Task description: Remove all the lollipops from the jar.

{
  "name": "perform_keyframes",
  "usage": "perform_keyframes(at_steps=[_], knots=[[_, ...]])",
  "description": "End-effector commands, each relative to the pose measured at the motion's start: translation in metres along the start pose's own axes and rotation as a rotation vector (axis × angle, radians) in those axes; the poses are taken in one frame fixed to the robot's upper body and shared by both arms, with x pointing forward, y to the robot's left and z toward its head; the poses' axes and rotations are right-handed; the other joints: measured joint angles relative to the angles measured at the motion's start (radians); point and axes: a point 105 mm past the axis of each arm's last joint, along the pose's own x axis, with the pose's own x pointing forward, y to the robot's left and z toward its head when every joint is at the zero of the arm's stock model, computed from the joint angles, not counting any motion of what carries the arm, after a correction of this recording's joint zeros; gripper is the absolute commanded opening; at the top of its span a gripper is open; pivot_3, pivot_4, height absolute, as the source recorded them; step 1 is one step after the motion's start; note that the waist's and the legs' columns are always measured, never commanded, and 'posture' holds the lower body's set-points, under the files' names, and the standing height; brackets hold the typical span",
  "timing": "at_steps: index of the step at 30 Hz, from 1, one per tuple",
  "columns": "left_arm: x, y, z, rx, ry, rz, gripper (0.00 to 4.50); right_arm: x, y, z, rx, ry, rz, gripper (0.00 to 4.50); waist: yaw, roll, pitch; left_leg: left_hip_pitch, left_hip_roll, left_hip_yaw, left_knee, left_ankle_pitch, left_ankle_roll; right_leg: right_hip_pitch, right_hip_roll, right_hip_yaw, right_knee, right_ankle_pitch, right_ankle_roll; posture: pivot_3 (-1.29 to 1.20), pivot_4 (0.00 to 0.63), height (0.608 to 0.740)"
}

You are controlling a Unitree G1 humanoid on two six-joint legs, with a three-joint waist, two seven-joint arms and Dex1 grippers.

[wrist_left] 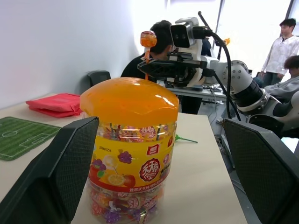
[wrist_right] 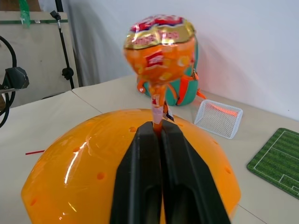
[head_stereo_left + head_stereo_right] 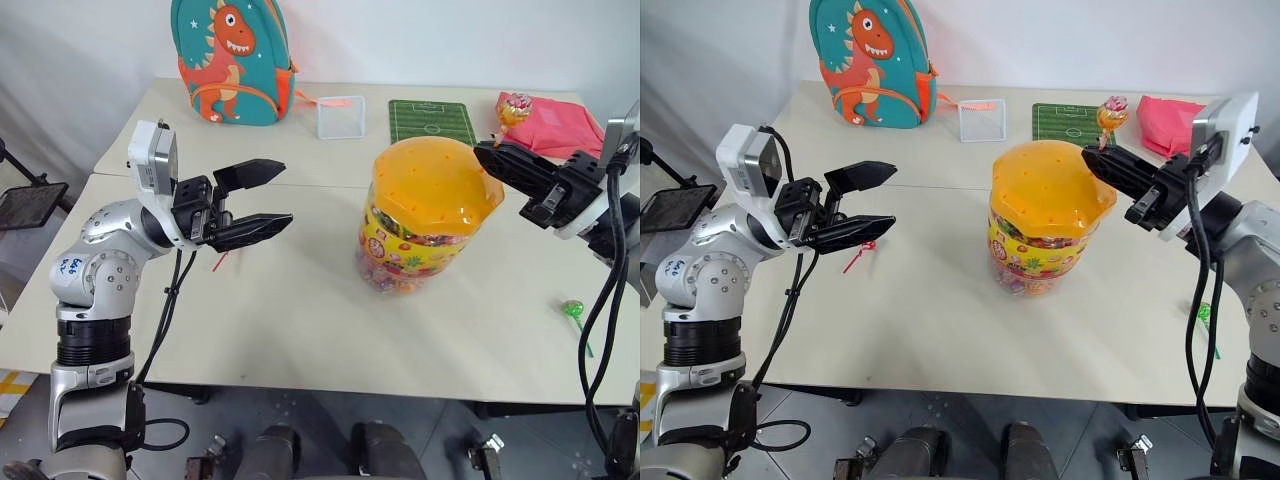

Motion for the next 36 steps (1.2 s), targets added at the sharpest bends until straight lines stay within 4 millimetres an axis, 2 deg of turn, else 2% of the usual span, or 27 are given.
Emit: perform_keyframes(at_steps=[1, 3, 5, 8, 9, 11, 12, 13, 14, 18, 21, 24, 28, 31, 35, 36], knots=[[0.0, -0.004, 0.007, 0.04, -0.018, -0.015, 4.5, -0.004, -0.003, 0.031, -0.051, -0.113, 0.001, 0.03, 0.0, 0.0, 0.0, 0.0, 0.0, 0.0, 0.0, 0.0, 0.0, 0.0, 0.0, 0.0, 0.0, 0.0, 0.0, 0.0, 0.15, 0.74], [0.002, -0.004, 0.006, 0.043, -0.013, -0.03, 4.5, -0.005, -0.011, 0.052, -0.039, -0.195, -0.029, 0.03, -0.001, 0.0, 0.0, 0.0, 0.0, 0.0, 0.0, 0.0, 0.0, 0.0, 0.0, 0.0, 0.0, 0.0, 0.0, 0.0, 0.15, 0.74], [0.003, -0.005, 0.006, 0.045, -0.007, -0.044, 4.5, -0.007, -0.018, 0.065, -0.031, -0.241, -0.059, 0.03, -0.001, 0.0, 0.0, 0.0, 0.0, 0.0, 0.0, 0.0, 0.0, 0.0, 0.0, 0.0, 0.0, 0.0, 0.0, 0.0, 0.15, 0.74], [0.005, -0.01, -0.011, 0.09, 0.091, -0.103, 4.5, -0.039, -0.056, 0.077, -0.067, -0.205, -0.228, 0.03, 0.006, 0.0, 0.0, 0.0, 0.0, 0.0, -0.001, 0.0, 0.0, 0.0, 0.0, -0.001, 0.0, 0.0, 0.0, 0.0, 0.15, 0.74], [0.005, -0.012, -0.016, 0.091, 0.113, -0.121, 4.5, -0.056, -0.074, 0.076, -0.056, -0.162, -0.32, 0.03, 0.009, 0.0, 0.0, -0.001, 0.0, -0.001, -0.001, 0.0, 0.0, 0.0, 0.0, -0.001, -0.001, 0.0, 0.0, 0.0, 0.15, 0.74], [0.005, -0.015, -0.026, 0.104, 0.16, -0.156, 4.5, -0.088, -0.107, 0.05, -0.06, 0.06, -0.516, 0.03, 0.012, 0.0, 0.0, -0.002, -0.001, -0.002, -0.002, 0.0, 0.0, 0.001, -0.001, -0.001, -0.001, 0.0, 0.0, 0.0, 0.15, 0.74], [0.005, -0.018, -0.031, 0.108, 0.182, -0.175, 4.5, -0.109, -0.122, 0.025, -0.08, 0.252, -0.615, 0.03, 0.013, 0.0, 0.0, -0.002, -0.002, -0.002, -0.002, -0.001, 0.001, 0.001, -0.001, -0.001, -0.001, 0.0, 0.0, 0.0, 0.15, 0.74], [0.005, -0.02, -0.037, 0.12, 0.215, -0.193, 4.5, -0.128, -0.132, 0.004, -0.104, 0.406, -0.678, 0.03, 0.011, 0.0, 0.0, -0.002, -0.002, -0.002, -0.002, -0.001, 0.002, 0.001, -0.002, -0.001, -0.002, 0.0, 0.0, 0.0, 0.15, 0.74], [0.005, -0.021, -0.04, 0.128, 0.235, -0.205, 4.5, -0.141, -0.136, -0.008, -0.119, 0.499, -0.707, 0.03, 0.006, 0.0, 0.0, -0.002, -0.002, -0.002, -0.003, -0.001, 0.002, 0.001, -0.002, -0.001, -0.002, 0.0, 0.0, 0.0, 0.15, 0.74], [0.002, -0.026, -0.055, 0.128, 0.308, -0.231, 4.5, -0.188, -0.138, -0.061, -0.096, 0.799, -0.781, 0.03, -0.007, 0.003, 0.0, -0.002, 0.0, 0.005, -0.004, -0.001, 0.003, 0.001, 0.0, 0.001, -0.005, 0.0, 0.0, 0.0, 0.15, 0.74], [0.004, -0.027, -0.057, 0.114, 0.29, -0.218, 4.5, -0.2, -0.132, -0.084, -0.039, 0.866, -0.778, 0.03, -0.022, 0.006, 0.0, 0.002, 0.001, 0.012, -0.006, 0.0, 0.003, 0.0, 0.0, 0.003, -0.006, 0.0, 0.0, 0.0, 0.15, 0.74], [0.012, -0.025, -0.045, 0.048, 0.185, -0.173, 4.5, -0.212, -0.124, -0.113, 0.025, 0.934, -0.775, 0.03, -0.026, 0.006, 0.0, 0.005, 0.001, 0.016, -0.008, 0.002, 0.003, 0.0, 0.0, 0.004, -0.005, 0.0, 0.0, 0.0, 0.15, 0.74], [0.009, -0.029, -0.047, 0.062, 0.224, -0.2, 4.5, -0.219, -0.118, -0.13, 0.035, 1.0, -0.745, 0.03, -0.022, 0.006, 0.0, 0.005, 0.001, 0.015, -0.008, 0.002, 0.003, -0.001, 0.0, 0.009, -0.004, 0.0, 0.0, 0.0, 0.15, 0.74], [0.01, -0.027, -0.042, 0.045, 0.194, -0.185, 4.5, -0.228, -0.117, -0.139, 0.011, 1.058, -0.75, 0.03, -0.02, 0.006, 0.0, 0.004, 0.001, 0.015, -0.009, 0.002, 0.003, -0.001, 0.0, 0.009, -0.005, 0.0, 0.0, 0.0, 0.15, 0.74], [0.01, -0.025, -0.033, 0.034, 0.159, -0.163, 4.5, -0.231, -0.115, -0.141, 0.06, 1.058, -0.775, 0.03, -0.018, 0.006, 0.0, 0.004, 0.001, 0.015, -0.009, 0.002, 0.003, -0.001, 0.0, 0.008, -0.006, 0.0, 0.0, 0.0, 0.15, 0.74], [0.008, -0.024, -0.033, 0.036, 0.165, -0.159, 4.5, -0.231, -0.112, -0.14, 0.078, 1.059, -0.758, 0.24, -0.018, 0.006, 0.0, 0.004, 0.001, 0.015, -0.009, 0.002, 0.003, -0.001, 0.0, 0.009, -0.006, 0.0, 0.0, 0.0, 0.15, 0.74]])
